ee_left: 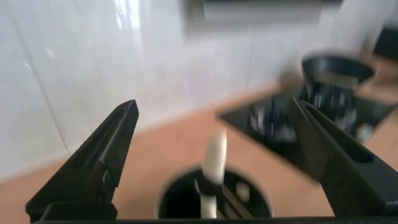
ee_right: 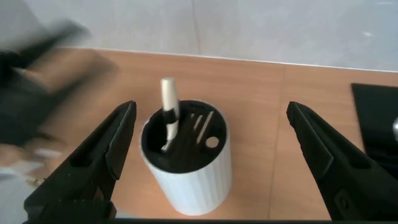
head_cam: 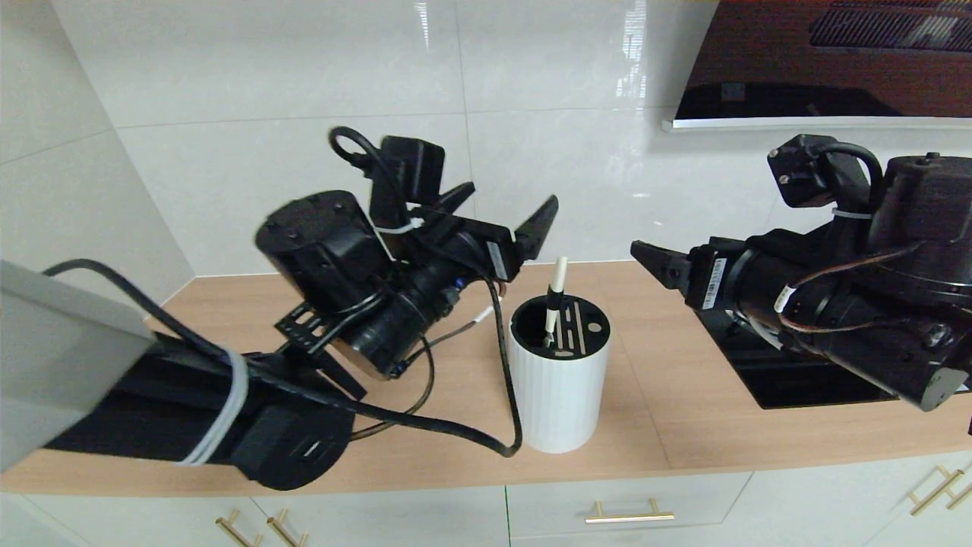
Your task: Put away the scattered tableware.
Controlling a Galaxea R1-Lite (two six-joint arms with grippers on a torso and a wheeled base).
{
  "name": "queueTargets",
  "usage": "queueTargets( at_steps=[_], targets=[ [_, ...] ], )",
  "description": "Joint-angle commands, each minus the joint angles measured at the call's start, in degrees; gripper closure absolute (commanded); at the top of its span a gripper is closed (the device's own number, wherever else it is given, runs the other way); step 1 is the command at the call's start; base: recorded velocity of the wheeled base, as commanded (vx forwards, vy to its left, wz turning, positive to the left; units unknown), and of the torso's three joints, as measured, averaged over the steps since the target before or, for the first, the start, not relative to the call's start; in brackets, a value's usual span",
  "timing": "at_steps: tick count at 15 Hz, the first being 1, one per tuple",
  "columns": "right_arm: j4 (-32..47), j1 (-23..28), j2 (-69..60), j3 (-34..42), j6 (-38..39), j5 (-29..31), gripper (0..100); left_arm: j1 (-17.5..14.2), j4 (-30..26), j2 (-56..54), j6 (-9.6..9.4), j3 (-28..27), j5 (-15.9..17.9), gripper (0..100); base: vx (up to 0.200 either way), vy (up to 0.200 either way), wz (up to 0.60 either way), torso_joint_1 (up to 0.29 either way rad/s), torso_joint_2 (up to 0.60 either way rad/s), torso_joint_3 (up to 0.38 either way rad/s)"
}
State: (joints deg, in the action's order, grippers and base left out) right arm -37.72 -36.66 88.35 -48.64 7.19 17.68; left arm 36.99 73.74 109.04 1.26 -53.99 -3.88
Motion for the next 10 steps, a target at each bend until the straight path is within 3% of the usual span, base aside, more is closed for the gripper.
queueTargets(
  at_steps=[1,4,7,8,10],
  targets=[
    [-1.0,1.9,-7.4,3.3,0.0,2.4,0,-5.7,0.0,-16.8,0.06,10.0,-0.2,0,0.000,0.000,0.00,0.000,0.00,0.000],
    [-1.7,4.8,-25.2,14.4,-1.8,1.5,0,-16.1,-5.3,-33.7,0.06,24.3,0.2,0,0.000,0.000,0.00,0.000,0.00,0.000],
    [-0.9,8.6,-40.1,21.7,-5.3,0.3,0,-20.7,-15.6,-50.1,0.41,32.4,0.2,0,0.000,0.000,0.00,0.000,0.00,0.000],
    [1.8,11.4,-45.8,23.0,-5.4,0.3,0,-20.8,-21.8,-58.0,0.68,34.0,0.1,0,0.000,0.000,0.00,0.000,0.00,0.000],
    [15.9,17.9,-59.5,23.0,-5.5,-0.6,0,-20.8,-45.4,-79.1,0.94,31.8,-0.3,0,0.000,0.000,0.00,0.000,0.00,0.000]
  ],
)
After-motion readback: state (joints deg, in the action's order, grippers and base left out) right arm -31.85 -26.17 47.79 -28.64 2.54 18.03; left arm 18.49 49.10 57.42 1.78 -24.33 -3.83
